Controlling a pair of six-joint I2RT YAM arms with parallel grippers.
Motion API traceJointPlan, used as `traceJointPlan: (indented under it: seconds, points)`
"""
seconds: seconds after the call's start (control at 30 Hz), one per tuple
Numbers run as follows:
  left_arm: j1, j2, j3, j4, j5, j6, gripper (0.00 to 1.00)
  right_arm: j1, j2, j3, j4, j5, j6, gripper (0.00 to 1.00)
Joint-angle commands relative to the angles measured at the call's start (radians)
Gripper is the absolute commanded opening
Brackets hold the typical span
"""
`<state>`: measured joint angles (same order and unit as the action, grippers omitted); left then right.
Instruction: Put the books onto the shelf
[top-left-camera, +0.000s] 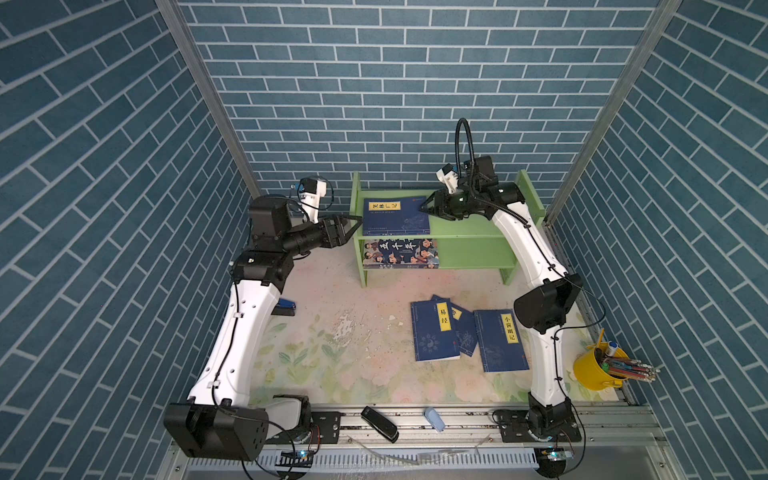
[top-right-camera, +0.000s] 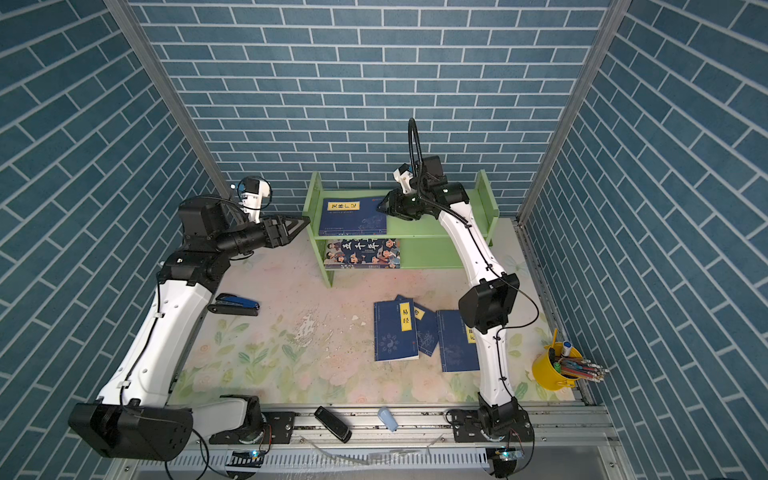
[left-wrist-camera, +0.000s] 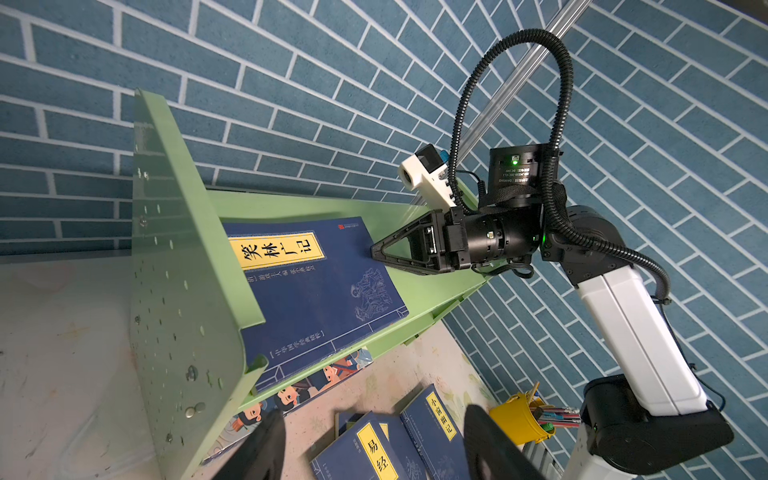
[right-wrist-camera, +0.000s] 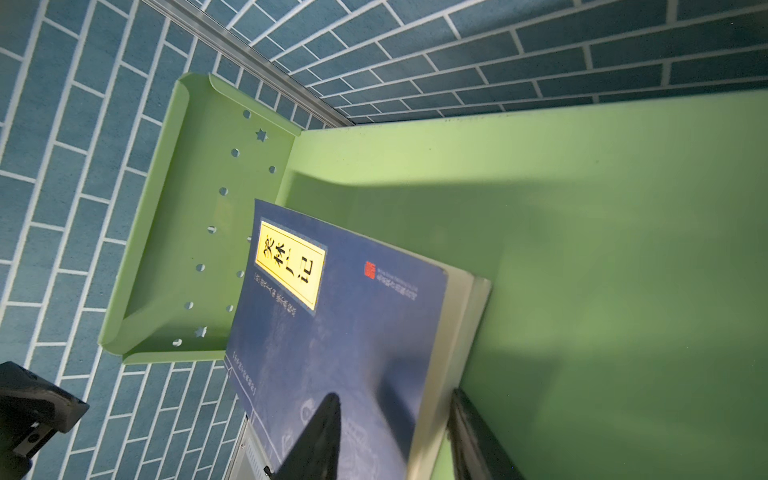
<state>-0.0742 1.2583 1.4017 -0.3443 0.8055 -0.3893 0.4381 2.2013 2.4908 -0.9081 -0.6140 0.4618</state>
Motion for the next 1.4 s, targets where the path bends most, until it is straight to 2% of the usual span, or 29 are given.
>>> traceJointPlan:
  seconds: [0.0, 0.73, 0.87, 1.07, 1.17, 1.37]
  points:
    - [0.008, -0.012, -0.013, 0.03, 0.004, -0.005, 0.69, 0.019, 0.032, 0.002, -0.07, 0.013, -0.027, 0.44]
    - [0.011, -0.007, -0.013, 0.05, 0.008, -0.029, 0.7, 0.042, 0.012, 0.007, -0.076, 0.0, -0.023, 0.44]
    - [0.01, -0.005, -0.013, 0.05, 0.006, -0.029, 0.7, 0.042, 0.004, 0.006, -0.091, 0.037, -0.03, 0.49]
    - [0.011, -0.013, -0.003, 0.002, -0.051, -0.015, 0.7, 0.031, -0.025, -0.002, -0.113, 0.165, -0.035, 0.58]
    - [0.011, -0.028, -0.016, -0.031, -0.075, 0.052, 0.7, 0.026, -0.075, -0.043, -0.072, 0.171, -0.03, 0.59]
    - [0.011, -0.055, -0.062, -0.105, -0.194, 0.296, 0.7, 0.024, -0.175, -0.143, 0.012, 0.143, -0.006, 0.59]
